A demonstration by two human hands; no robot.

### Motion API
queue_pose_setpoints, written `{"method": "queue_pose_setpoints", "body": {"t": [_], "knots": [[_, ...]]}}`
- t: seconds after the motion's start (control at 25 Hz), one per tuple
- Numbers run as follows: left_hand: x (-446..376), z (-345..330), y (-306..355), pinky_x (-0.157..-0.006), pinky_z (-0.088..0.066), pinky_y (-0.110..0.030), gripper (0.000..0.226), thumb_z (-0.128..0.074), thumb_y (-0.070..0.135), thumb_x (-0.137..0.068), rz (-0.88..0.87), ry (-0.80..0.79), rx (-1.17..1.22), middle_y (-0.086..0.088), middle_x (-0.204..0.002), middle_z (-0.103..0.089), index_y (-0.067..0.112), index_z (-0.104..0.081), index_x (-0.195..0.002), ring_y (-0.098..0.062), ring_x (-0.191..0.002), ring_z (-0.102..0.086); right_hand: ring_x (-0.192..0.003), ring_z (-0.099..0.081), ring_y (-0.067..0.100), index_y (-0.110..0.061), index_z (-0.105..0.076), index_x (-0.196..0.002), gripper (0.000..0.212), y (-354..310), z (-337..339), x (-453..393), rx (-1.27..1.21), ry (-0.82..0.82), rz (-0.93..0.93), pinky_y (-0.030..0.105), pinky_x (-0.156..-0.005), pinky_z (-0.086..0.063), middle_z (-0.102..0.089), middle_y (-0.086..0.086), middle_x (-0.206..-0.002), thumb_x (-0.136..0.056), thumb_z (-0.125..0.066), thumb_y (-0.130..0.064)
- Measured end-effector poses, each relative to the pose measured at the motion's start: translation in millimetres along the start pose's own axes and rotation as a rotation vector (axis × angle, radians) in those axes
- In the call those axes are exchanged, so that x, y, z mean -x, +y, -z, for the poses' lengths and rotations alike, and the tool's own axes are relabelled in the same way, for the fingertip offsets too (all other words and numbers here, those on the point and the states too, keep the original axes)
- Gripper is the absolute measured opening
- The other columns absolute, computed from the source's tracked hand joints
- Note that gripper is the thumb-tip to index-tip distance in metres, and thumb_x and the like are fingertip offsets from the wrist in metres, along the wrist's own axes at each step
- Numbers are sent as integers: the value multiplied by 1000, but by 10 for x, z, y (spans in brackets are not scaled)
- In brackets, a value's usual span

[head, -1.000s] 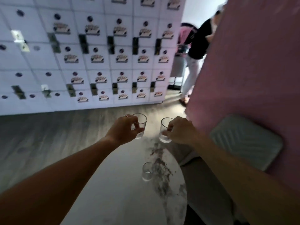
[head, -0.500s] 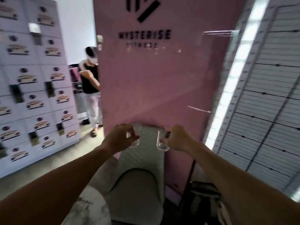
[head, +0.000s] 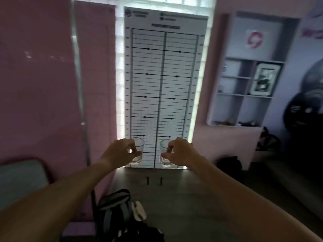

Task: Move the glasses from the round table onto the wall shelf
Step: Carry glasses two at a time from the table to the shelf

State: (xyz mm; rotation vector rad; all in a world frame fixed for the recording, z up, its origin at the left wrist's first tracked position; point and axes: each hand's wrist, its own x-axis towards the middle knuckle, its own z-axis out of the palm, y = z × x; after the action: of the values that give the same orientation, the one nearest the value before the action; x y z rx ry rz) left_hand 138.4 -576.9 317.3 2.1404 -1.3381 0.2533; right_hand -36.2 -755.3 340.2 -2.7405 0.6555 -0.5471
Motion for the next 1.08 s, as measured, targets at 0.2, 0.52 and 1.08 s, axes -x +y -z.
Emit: {"method": "queue_pose_setpoints", "body": {"t": [0.2,0.52,1.08], "knots": [[-628,-676,1143,-71,-48,-31,24,-73,47,-78,-126,-109,159,12,-79,-67,32,-58,-67,-9,-82,-62,-87,-55,16,-28,-61,-68,25,1092,699,568,82,109,-188,34,-77,-32,-64,-3,-90,-78,-72,-49],[-1496,-1685,2404,-81,-54,-39,18,-73,39,-79,-294,-195,288,5,-85,-71,24,-65,-74,-16,-89,-67,-82,-56,20,-23,-61,-68,29,2477,1368,960,188,174,-469,36,-78,-36,-61,-7,-80,-78,-67,-50],[-3952,-3190,3453,-68,-47,-27,16,-76,29,-75,-406,-187,368,9,-73,-70,26,-64,-66,-11,-77,-66,-87,-59,20,-22,-71,-79,27,4657,2059,-339,212,310,-552,39,-85,-36,-66,-4,-89,-80,-66,-49]]}}
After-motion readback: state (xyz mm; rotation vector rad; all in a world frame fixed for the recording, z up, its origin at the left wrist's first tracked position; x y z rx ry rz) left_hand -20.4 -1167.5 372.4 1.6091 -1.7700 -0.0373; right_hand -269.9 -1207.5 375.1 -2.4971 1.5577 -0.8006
